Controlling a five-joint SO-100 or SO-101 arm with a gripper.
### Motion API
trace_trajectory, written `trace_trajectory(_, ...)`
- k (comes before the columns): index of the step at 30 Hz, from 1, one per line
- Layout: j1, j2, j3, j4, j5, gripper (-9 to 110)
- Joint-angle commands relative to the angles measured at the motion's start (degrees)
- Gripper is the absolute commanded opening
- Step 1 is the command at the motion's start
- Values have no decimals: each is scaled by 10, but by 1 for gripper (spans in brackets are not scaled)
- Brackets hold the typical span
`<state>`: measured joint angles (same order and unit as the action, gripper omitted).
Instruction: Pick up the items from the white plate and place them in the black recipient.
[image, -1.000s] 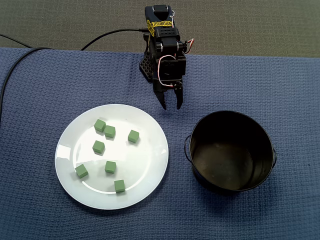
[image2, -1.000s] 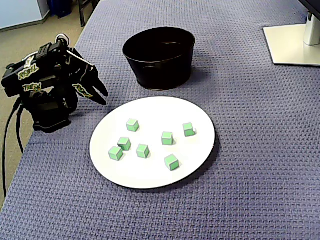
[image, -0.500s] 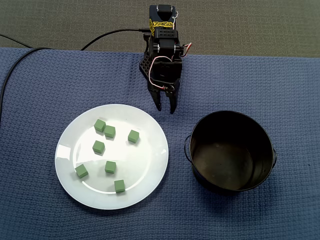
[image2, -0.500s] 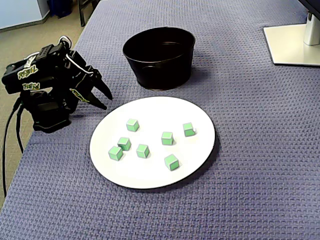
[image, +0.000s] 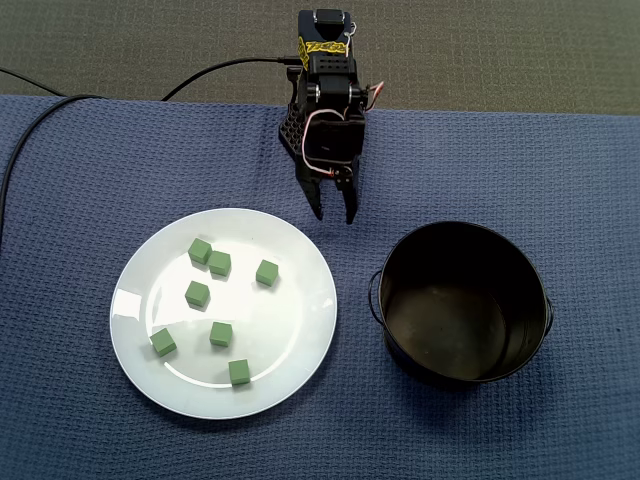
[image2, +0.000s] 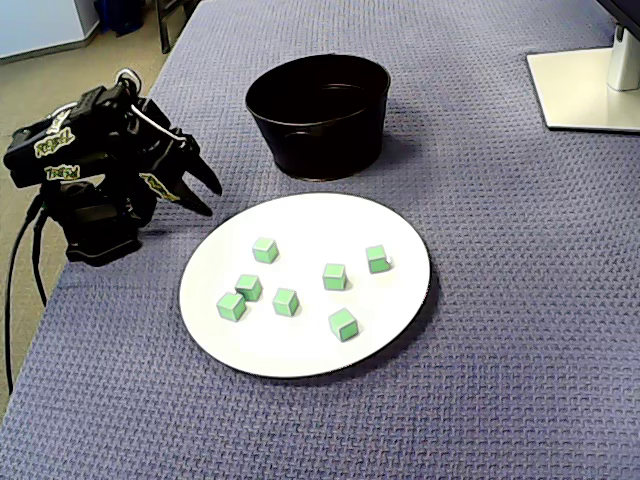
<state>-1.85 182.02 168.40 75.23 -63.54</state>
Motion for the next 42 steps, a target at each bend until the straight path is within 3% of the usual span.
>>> trace_trajectory(1,26,-21,-85,4,39,15)
trace_trajectory(12,270,-289,-352,-33,230,15)
trace_trajectory(18,352,-495,-425,-45,279,20)
trace_trajectory(24,336,-606,-374,-126,301,19)
trace_trajectory(28,306,-680,-399,-185,378,16)
trace_trajectory(36,233,-860,-548,-136,599,14)
trace_trajectory(42,223,-937,-598,-141,645,16)
